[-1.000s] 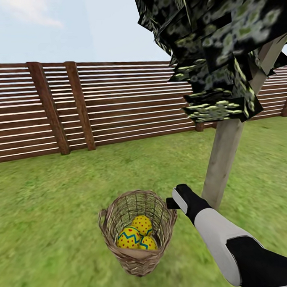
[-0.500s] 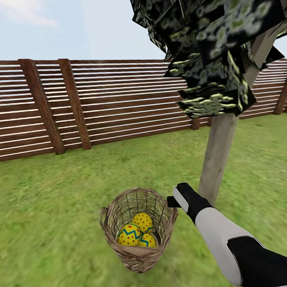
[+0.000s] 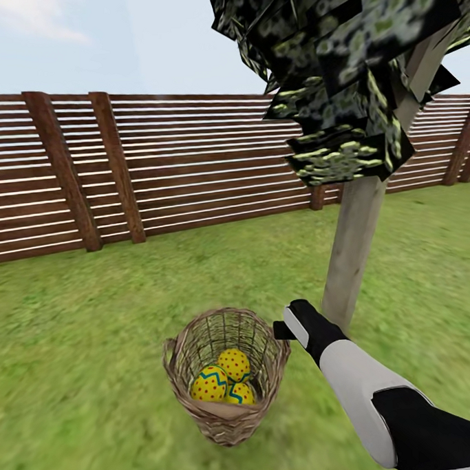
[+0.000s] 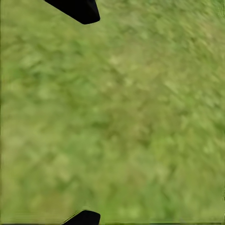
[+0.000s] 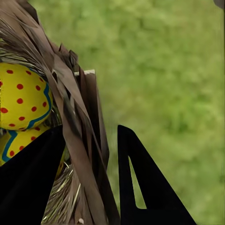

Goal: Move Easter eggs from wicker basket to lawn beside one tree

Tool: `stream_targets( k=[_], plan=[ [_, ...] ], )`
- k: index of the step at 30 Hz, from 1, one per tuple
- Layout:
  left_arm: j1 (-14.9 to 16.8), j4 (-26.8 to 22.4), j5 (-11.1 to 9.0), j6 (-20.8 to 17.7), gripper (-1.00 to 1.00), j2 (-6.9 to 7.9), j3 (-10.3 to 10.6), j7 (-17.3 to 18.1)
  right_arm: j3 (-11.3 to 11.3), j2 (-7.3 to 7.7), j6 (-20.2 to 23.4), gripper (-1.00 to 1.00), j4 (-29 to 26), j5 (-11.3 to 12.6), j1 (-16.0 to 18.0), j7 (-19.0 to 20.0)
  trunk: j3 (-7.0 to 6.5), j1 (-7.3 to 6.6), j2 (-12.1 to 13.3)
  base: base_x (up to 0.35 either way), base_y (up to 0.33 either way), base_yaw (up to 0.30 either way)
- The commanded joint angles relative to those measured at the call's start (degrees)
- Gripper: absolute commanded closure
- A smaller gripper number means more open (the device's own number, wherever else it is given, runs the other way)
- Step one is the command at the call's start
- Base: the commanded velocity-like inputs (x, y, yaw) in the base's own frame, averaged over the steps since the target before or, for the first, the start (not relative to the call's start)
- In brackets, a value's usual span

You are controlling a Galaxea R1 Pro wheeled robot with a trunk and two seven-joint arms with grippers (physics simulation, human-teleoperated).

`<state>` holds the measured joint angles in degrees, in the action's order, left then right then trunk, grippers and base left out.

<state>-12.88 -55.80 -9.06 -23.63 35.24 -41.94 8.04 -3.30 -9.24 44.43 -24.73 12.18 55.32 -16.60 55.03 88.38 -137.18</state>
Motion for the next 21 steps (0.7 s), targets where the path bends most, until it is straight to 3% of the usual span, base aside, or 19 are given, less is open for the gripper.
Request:
stream_targets(
  k=[1,6,14,18,21],
  plan=[
    [-0.04,-0.07,-0.52,-0.38,-1.00,0.00,-0.08,0.07,-0.31,0.02,0.13,1.00,-0.07,0.74,0.05,-0.49,0.23,0.22,-0.44,0.000,0.000,-0.229],
    [-0.04,-0.09,-0.52,-0.36,-1.00,0.00,-0.08,0.11,-0.31,0.01,0.13,1.00,-0.07,0.74,0.05,-0.51,1.13,1.31,-2.45,0.000,0.000,-0.209],
    [-0.12,-0.19,-0.52,-0.57,-1.00,0.41,-0.23,0.11,-0.31,0.01,0.13,1.00,-0.06,0.74,0.05,-0.53,2.56,3.07,-5.65,0.000,0.000,-0.015],
    [-0.21,-0.19,-0.52,-0.70,-1.00,0.59,-4.04,0.21,-0.31,0.01,0.15,1.00,-1.04,0.80,0.05,-0.47,3.41,3.37,-6.10,0.000,0.000,0.000],
    [-0.22,-0.19,-0.52,-0.71,-1.00,0.55,-4.40,0.29,-0.33,0.01,0.22,1.00,-1.46,0.83,0.05,-0.51,4.07,3.45,-6.14,0.000,0.000,0.000]
  ],
)
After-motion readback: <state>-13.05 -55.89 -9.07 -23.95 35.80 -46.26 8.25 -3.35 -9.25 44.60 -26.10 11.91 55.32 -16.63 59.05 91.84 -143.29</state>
